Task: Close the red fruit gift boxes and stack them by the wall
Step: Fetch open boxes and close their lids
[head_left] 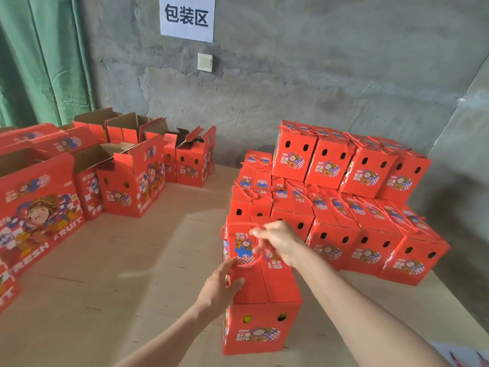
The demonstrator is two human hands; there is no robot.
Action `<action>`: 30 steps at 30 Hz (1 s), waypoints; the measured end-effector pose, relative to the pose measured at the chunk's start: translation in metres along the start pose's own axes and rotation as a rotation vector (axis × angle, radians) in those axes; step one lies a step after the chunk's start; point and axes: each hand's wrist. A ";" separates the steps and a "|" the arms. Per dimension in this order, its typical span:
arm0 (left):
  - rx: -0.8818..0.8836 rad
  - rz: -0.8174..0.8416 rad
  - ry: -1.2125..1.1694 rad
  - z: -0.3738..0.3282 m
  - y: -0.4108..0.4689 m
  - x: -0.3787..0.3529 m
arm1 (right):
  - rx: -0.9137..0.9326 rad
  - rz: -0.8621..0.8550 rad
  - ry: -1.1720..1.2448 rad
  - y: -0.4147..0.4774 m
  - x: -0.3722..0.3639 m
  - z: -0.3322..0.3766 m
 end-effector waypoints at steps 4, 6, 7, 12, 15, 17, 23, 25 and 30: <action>-0.044 0.000 0.028 0.004 -0.008 -0.006 | 0.028 -0.211 0.117 0.003 0.003 0.034; -0.077 0.052 -0.004 0.007 -0.014 -0.004 | 0.056 -0.236 0.077 -0.001 -0.004 0.044; -0.093 0.065 -0.037 0.007 -0.015 -0.001 | 0.064 -0.249 0.059 -0.002 -0.009 0.050; -0.179 -0.010 -0.267 -0.023 -0.016 0.023 | 0.141 -0.411 0.046 -0.001 -0.012 0.099; -0.213 -0.006 -0.428 -0.052 -0.010 0.049 | 0.228 -0.534 0.013 0.001 -0.008 0.137; -0.336 0.045 -0.489 -0.070 -0.004 0.065 | 0.288 -0.615 -0.008 0.003 -0.004 0.165; -0.682 0.169 -0.156 -0.102 0.028 0.110 | 0.366 -0.707 0.091 0.025 0.019 0.230; -0.688 0.137 -0.105 -0.108 0.047 0.118 | 0.384 -0.701 0.076 0.038 0.025 0.238; -0.665 -0.025 0.033 -0.110 0.102 0.114 | 0.444 -0.658 0.030 0.080 0.047 0.241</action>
Point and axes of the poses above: each hand's wrist, its own y-axis towards the middle knuckle, its own x-axis out of the back of the hand, z = x × y, and after that the axes turned 5 degrees about z, right-handed
